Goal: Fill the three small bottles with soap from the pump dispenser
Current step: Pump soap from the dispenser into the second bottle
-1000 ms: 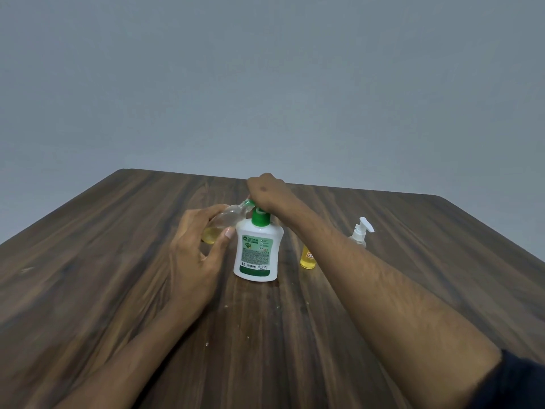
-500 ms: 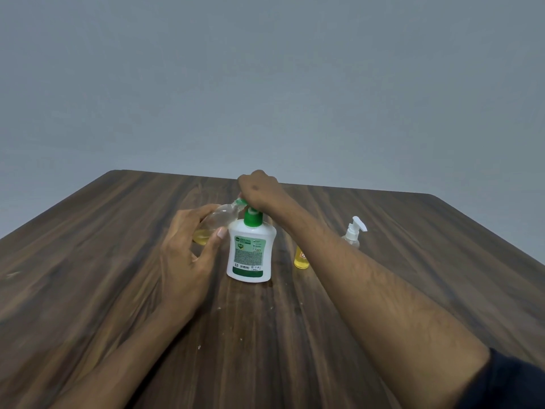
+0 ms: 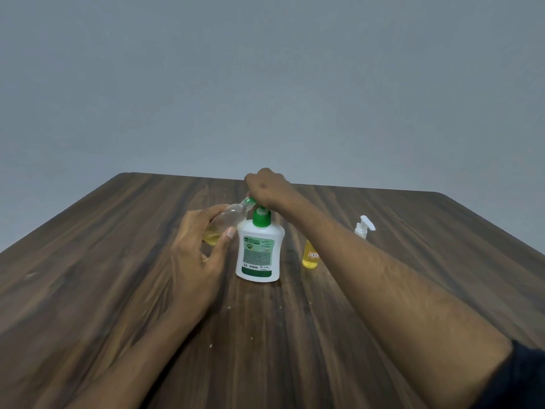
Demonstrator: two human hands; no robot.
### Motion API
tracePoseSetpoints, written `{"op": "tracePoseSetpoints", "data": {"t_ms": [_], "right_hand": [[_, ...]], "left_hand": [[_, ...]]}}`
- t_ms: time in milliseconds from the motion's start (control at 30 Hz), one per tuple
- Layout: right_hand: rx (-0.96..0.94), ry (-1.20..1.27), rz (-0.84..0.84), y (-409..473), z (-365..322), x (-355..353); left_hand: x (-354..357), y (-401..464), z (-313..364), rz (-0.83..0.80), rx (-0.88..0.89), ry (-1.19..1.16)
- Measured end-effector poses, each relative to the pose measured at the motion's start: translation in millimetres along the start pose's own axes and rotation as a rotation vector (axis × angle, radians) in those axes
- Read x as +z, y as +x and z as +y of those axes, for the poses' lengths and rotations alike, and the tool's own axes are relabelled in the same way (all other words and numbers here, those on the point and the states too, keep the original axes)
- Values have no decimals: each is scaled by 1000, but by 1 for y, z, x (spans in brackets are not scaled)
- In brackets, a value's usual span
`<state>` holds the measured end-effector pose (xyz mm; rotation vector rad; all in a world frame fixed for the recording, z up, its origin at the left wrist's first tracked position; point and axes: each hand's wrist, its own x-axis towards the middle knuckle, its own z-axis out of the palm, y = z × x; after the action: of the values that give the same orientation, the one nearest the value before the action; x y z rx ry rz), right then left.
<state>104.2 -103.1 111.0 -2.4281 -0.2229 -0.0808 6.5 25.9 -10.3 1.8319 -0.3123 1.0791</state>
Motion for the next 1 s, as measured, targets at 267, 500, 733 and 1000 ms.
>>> {"op": "tracePoseSetpoints", "data": {"t_ms": [267,500,733,1000], "right_hand": [[-17,2,9,0,2,0],[-19,8,3,-3,3,-2],[2,8,-12,-1,3,0],[2,-11,-18,-4,2,0]], "left_hand": [[0,1,-2,2,5,9],[0,1,-2,-1,6,17],[-1,1,-2,-2,2,10],[-1,0,-3,0,7,11]]}}
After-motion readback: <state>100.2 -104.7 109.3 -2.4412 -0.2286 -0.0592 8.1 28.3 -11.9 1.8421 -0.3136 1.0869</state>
